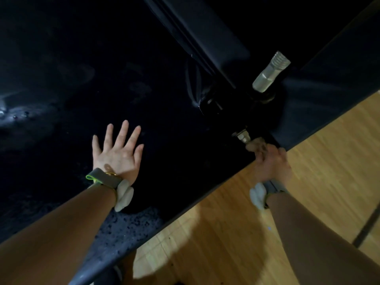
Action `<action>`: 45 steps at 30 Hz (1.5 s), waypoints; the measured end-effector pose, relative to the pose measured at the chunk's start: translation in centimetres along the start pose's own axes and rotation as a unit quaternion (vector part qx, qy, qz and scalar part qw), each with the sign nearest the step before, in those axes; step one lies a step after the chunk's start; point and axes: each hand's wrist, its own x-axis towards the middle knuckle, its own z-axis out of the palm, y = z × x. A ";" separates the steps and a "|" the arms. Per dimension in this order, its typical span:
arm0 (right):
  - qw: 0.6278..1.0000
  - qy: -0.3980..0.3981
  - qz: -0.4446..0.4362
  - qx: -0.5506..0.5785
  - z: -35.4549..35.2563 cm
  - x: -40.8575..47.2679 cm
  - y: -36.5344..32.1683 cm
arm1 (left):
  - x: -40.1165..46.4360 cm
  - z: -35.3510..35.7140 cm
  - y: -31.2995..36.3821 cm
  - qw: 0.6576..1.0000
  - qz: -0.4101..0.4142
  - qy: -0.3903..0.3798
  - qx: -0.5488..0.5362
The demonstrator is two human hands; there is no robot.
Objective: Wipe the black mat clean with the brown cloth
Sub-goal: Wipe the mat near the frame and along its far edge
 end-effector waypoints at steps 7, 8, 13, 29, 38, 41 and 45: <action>0.992 -0.068 -0.019 0.100 -0.7 -7.3 -6.7 | 0.2 -0.7 0.0 1.000 0.001 -0.028 0.014; 0.987 -0.096 -0.094 0.089 -0.5 -9.8 -8.5 | 0.3 -1.1 -0.3 0.999 -0.001 -0.043 0.019; 0.958 -0.146 -0.239 0.059 0.1 -14.1 -11.9 | -0.5 -2.7 -3.0 0.993 0.002 -0.071 -0.096; 0.919 -0.148 -0.359 0.076 0.7 -20.8 -17.6 | -8.3 1.3 -10.4 0.992 -0.119 0.041 -0.021; 0.984 -0.019 -0.176 0.030 1.3 -11.4 -14.7 | -8.1 1.6 -10.1 0.993 -0.106 0.055 -0.022; 0.941 -0.065 -0.331 0.022 1.6 -17.7 -17.1 | -8.3 1.6 -9.9 0.992 -0.108 0.059 -0.014; 0.906 -0.166 -0.385 0.048 1.9 -20.0 -18.9 | -8.4 1.5 -9.9 0.992 -0.107 0.055 -0.019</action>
